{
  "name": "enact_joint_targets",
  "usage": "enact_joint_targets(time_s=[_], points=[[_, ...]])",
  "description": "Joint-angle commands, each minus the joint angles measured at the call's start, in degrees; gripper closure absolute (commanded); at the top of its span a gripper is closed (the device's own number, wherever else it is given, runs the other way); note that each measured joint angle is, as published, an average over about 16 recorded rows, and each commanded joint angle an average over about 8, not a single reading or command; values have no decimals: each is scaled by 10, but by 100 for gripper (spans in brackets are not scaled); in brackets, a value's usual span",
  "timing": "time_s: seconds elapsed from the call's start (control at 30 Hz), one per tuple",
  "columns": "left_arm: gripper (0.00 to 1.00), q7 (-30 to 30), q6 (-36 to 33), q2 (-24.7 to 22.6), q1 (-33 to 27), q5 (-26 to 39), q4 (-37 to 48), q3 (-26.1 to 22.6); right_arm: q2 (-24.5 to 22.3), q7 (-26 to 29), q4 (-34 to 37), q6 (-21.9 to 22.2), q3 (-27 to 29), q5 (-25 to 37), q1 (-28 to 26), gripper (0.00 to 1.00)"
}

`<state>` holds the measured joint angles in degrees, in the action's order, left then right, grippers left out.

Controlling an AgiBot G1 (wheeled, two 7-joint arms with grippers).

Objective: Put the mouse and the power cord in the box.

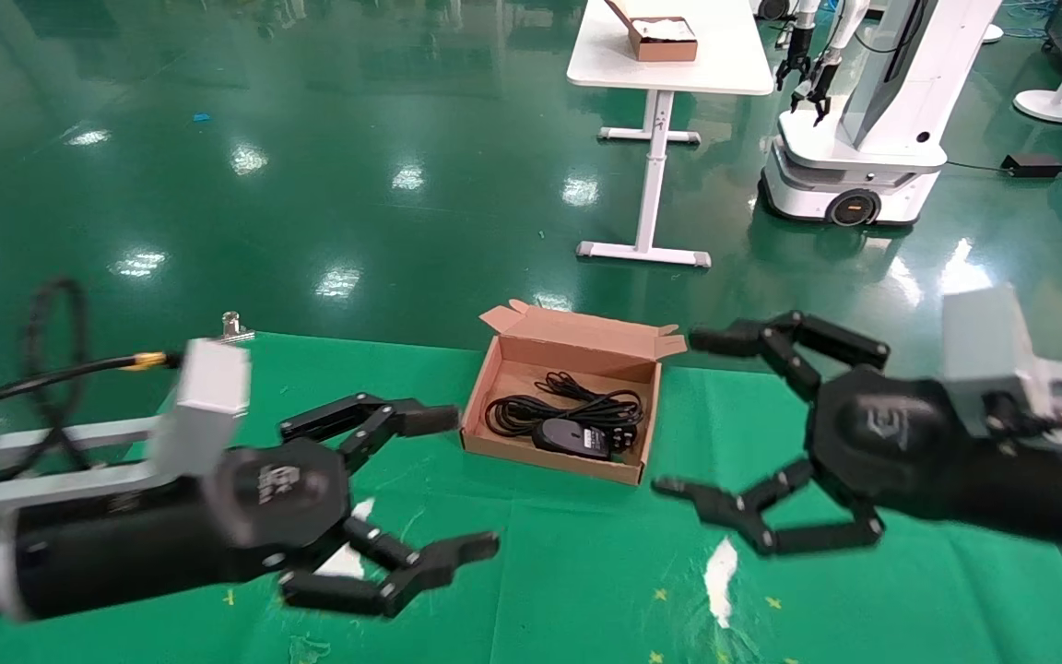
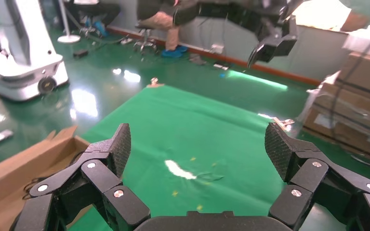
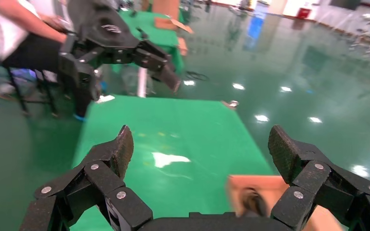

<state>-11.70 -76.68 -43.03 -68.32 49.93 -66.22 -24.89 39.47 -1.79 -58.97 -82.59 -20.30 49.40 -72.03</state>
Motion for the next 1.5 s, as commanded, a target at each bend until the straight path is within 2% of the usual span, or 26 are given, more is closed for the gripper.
enact_joint_targets(time_s=[0.03, 0.27, 0.47, 1.5], points=[[0, 2, -17, 15, 12, -15, -13, 16, -7, 21, -24, -5, 7, -12, 17, 0], [0, 8, -72, 64, 54, -64, -59, 71, -32, 91, -106, -23, 31, -55, 76, 0], [0, 10, -96, 85, 72, -86, -78, 95, -48, 132, -158, -34, 46, -82, 113, 0], [0, 10, -91, 81, 68, -82, -74, 90, -45, 125, -146, -31, 43, -76, 105, 0]])
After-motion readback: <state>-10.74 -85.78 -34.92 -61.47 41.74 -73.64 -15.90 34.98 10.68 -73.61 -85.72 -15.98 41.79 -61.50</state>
